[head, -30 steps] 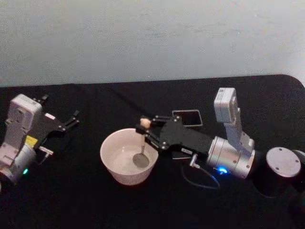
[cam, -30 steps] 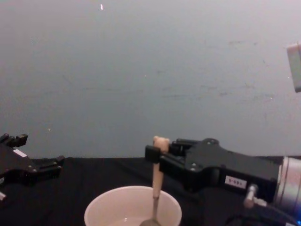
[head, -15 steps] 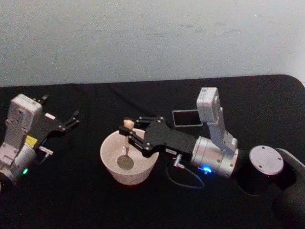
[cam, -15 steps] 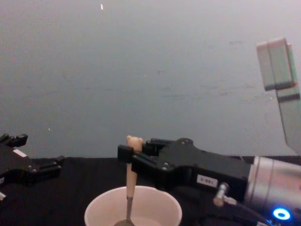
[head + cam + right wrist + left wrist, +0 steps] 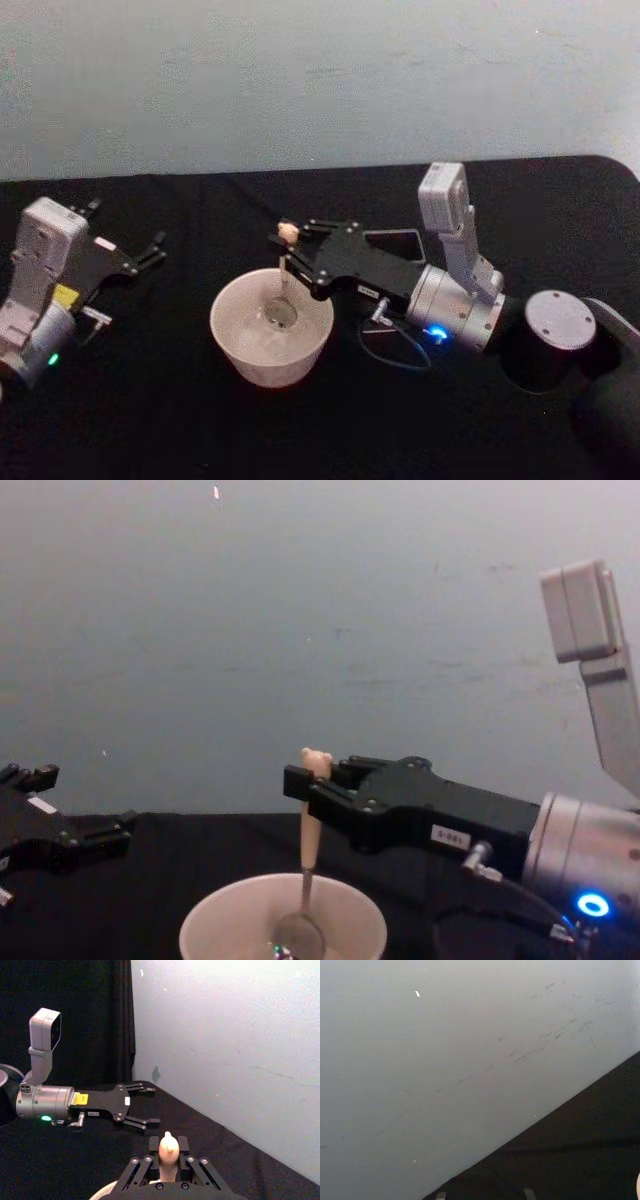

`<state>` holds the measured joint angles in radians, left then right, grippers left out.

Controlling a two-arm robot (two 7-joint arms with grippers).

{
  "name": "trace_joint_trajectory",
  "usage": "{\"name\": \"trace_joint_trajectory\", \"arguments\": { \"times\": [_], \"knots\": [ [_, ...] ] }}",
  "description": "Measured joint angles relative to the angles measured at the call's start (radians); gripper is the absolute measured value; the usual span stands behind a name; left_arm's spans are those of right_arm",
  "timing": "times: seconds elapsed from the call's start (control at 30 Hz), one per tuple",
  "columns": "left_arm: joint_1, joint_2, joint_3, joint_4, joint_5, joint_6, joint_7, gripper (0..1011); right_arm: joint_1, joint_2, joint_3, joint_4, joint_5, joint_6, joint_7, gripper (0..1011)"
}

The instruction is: Pick up the stirring spoon with one hand, stir inside the cup, then place it back in its original position.

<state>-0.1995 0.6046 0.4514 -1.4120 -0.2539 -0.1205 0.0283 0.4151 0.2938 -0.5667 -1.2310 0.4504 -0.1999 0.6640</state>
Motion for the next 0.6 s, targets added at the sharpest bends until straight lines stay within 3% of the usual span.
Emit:
{"name": "trace_joint_trajectory", "arguments": {
  "times": [0.6],
  "knots": [
    [0.0, 0.0, 0.0, 0.0, 0.0, 0.0, 0.0, 1001, -0.046, 0.049, 0.028, -0.056, 0.006, 0.012, 0.008, 212]
  ]
}}
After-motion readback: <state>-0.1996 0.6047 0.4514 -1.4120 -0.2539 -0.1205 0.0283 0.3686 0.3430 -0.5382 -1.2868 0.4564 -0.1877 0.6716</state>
